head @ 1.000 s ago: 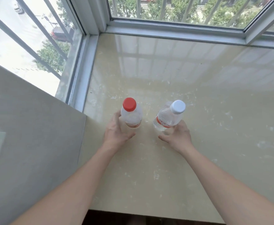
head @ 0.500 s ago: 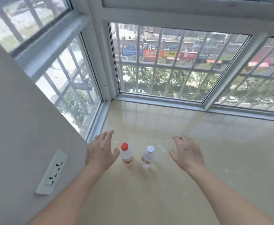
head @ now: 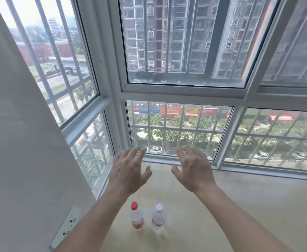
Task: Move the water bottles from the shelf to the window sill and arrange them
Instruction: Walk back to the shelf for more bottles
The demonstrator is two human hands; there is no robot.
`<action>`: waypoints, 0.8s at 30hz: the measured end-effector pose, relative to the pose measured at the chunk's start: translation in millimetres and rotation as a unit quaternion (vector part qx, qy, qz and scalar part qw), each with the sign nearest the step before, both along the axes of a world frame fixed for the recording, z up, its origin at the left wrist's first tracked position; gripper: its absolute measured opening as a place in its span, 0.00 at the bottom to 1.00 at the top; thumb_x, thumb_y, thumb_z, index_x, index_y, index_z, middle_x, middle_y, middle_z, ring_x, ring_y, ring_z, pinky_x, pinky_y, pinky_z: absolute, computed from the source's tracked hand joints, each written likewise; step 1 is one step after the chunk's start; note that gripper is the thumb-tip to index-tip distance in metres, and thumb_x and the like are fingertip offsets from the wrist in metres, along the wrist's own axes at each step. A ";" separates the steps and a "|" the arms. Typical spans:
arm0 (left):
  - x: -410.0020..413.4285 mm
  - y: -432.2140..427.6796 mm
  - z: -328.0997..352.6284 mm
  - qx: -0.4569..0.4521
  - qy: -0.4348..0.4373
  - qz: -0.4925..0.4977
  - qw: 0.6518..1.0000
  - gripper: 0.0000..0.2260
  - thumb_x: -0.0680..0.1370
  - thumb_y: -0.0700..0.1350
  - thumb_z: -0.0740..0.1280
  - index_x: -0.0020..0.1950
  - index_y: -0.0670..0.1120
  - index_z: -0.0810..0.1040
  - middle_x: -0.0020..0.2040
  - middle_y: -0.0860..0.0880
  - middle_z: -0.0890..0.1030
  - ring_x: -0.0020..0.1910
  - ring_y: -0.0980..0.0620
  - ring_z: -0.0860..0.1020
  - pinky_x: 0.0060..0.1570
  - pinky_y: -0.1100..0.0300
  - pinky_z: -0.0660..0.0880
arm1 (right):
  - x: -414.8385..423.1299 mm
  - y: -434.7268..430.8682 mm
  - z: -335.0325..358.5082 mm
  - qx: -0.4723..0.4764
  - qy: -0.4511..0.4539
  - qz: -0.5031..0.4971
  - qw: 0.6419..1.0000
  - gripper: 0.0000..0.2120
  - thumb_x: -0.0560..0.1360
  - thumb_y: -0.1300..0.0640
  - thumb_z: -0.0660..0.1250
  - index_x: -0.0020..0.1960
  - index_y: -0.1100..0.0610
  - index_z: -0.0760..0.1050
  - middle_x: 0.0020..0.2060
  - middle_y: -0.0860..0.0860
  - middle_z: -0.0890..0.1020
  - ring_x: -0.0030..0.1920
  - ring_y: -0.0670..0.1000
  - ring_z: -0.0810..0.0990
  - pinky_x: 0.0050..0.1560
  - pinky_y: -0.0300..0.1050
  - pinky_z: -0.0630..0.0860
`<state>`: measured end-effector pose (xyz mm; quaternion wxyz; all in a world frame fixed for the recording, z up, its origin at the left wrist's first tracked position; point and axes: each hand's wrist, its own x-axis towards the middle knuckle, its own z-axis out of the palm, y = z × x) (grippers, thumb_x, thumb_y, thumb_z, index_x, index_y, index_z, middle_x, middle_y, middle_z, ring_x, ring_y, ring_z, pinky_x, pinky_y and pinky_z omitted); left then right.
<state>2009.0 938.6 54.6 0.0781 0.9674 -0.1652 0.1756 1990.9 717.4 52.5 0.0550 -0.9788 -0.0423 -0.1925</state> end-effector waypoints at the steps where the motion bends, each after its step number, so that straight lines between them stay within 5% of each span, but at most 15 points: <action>1: -1.5 -5.0 2.9 -0.001 -0.003 -0.004 1.000 0.28 0.75 0.62 0.55 0.73 0.52 0.67 0.67 0.53 0.74 0.67 0.48 0.71 0.69 0.49 0.68 | -1.6 -2.4 5.8 0.006 -0.003 -0.001 1.000 0.22 0.71 0.46 0.69 0.63 0.53 0.78 0.57 0.54 0.81 0.58 0.58 0.79 0.60 0.54 0.76; 14: -11.2 -90.5 10.5 -0.018 0.001 -0.141 0.990 0.28 0.73 0.63 0.58 0.69 0.52 0.72 0.63 0.53 0.78 0.63 0.48 0.74 0.64 0.50 0.70 | -71.6 -57.0 28.3 0.007 -0.009 -0.141 0.990 0.23 0.73 0.44 0.66 0.65 0.51 0.77 0.59 0.51 0.80 0.61 0.57 0.77 0.62 0.54 0.75; 24: -66.9 -180.6 -8.2 -0.032 0.029 -0.381 0.924 0.27 0.73 0.63 0.58 0.68 0.53 0.71 0.65 0.54 0.77 0.65 0.48 0.72 0.64 0.50 0.69 | -218.6 -91.0 8.9 0.020 0.004 -0.399 0.917 0.23 0.71 0.45 0.65 0.63 0.52 0.75 0.59 0.52 0.79 0.61 0.57 0.77 0.63 0.53 0.75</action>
